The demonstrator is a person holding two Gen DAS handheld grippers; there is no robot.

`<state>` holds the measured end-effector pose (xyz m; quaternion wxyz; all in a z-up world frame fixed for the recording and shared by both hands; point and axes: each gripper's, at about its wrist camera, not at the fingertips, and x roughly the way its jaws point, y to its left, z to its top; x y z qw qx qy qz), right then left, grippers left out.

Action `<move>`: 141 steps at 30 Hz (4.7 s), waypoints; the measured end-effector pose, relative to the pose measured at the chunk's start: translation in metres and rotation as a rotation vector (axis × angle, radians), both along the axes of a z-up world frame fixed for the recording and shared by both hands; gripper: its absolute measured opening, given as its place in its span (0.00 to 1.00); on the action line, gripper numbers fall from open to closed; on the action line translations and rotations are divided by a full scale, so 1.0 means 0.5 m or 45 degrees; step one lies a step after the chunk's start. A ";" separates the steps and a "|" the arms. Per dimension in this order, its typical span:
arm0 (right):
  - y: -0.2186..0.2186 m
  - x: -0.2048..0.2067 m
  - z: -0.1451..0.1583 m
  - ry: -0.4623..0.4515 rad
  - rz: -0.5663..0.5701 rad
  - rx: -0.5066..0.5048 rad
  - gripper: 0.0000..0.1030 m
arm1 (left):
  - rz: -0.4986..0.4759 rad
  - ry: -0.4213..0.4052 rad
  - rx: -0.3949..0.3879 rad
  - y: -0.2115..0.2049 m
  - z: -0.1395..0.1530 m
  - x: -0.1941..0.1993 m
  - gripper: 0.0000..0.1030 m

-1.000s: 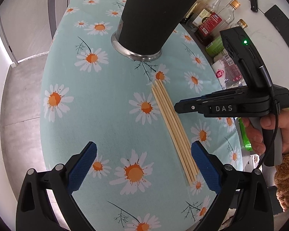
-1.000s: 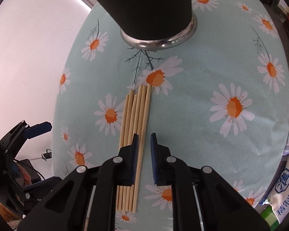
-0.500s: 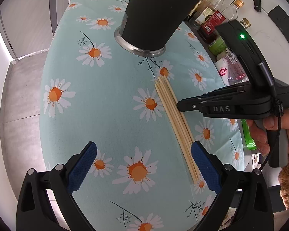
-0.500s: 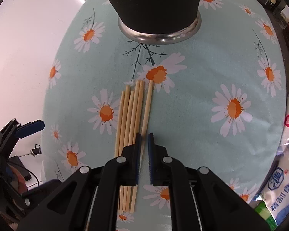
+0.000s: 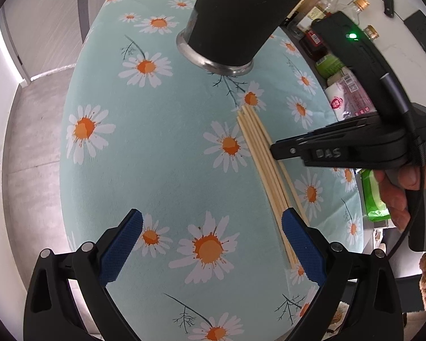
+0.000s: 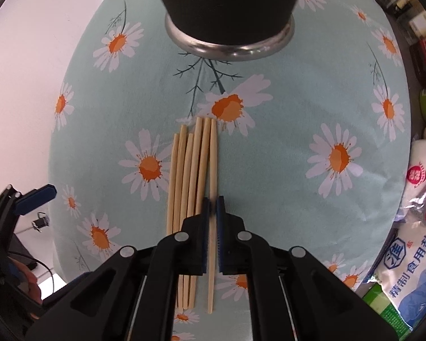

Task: Organize utensils
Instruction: 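Grasp one wooden stick from the row with the right tool, then grasp a wooden stick with the left tool while the right tool holds its stick, then lift both sticks over the black holder and open both tools to drop them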

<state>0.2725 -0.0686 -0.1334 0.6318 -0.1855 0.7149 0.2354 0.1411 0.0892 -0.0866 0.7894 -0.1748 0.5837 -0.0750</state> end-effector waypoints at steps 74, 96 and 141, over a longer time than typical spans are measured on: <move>-0.235 0.033 0.083 0.107 -0.154 0.505 0.05 | 0.344 0.331 0.189 -0.160 -0.044 0.137 0.04; -0.196 0.020 0.198 -0.095 -0.228 0.831 0.06 | 0.186 -0.251 -0.064 -0.040 0.184 0.065 0.04; -0.158 0.222 0.468 -1.007 -0.268 1.312 0.06 | 0.319 -1.433 0.045 0.057 0.412 0.223 0.04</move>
